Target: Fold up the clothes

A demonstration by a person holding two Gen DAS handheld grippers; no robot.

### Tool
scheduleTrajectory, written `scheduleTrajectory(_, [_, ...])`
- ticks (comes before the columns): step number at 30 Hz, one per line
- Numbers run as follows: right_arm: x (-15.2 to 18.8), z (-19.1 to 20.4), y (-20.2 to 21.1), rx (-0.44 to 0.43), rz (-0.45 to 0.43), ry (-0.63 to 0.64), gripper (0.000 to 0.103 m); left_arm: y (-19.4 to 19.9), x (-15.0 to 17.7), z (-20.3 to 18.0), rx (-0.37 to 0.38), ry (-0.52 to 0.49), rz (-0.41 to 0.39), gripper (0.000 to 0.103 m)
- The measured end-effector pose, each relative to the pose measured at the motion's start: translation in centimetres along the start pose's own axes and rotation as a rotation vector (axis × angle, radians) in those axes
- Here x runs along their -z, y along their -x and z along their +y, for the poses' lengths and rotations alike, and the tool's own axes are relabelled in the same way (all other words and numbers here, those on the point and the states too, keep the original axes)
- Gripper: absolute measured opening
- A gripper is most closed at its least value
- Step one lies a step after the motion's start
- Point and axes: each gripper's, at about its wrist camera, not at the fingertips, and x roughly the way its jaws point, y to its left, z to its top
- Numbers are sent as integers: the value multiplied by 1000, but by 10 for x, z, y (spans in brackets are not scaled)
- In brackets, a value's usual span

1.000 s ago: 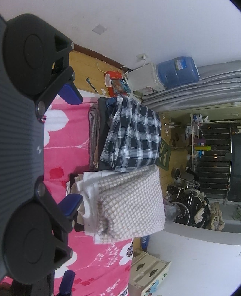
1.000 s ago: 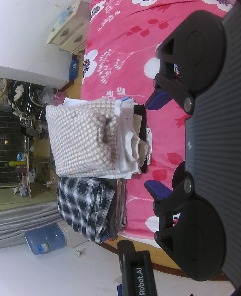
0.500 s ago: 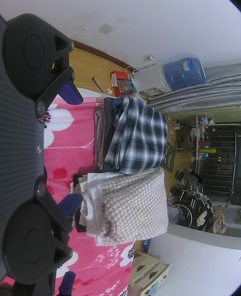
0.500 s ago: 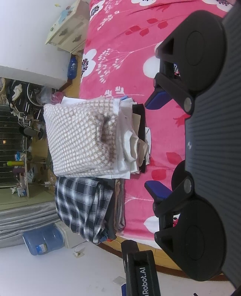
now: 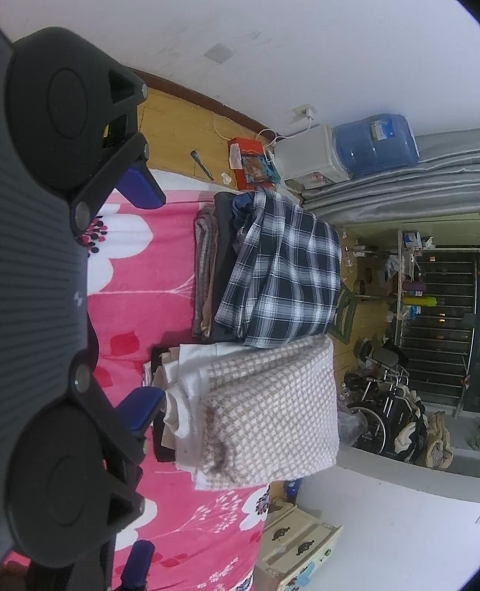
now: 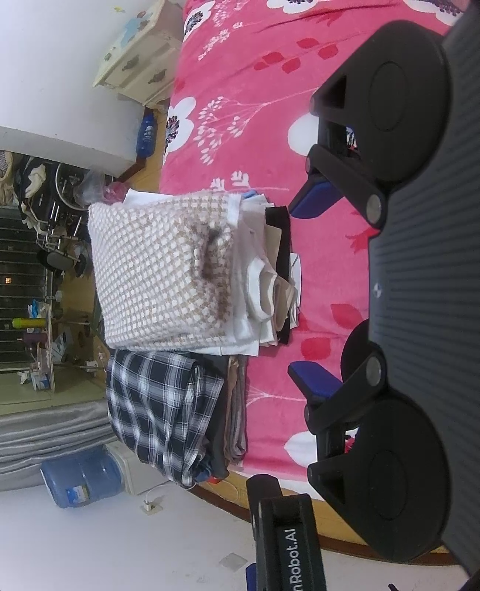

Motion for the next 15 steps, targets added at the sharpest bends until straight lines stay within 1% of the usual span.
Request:
scheduleTrajectory(12, [-3,7,-3,3,5,15,85,-3,-1,4,0,9,0,103])
scheduleTrajectory(15, [-4,8,-3,4,8,18,85,-1,5,-2,-6,16,-1,103])
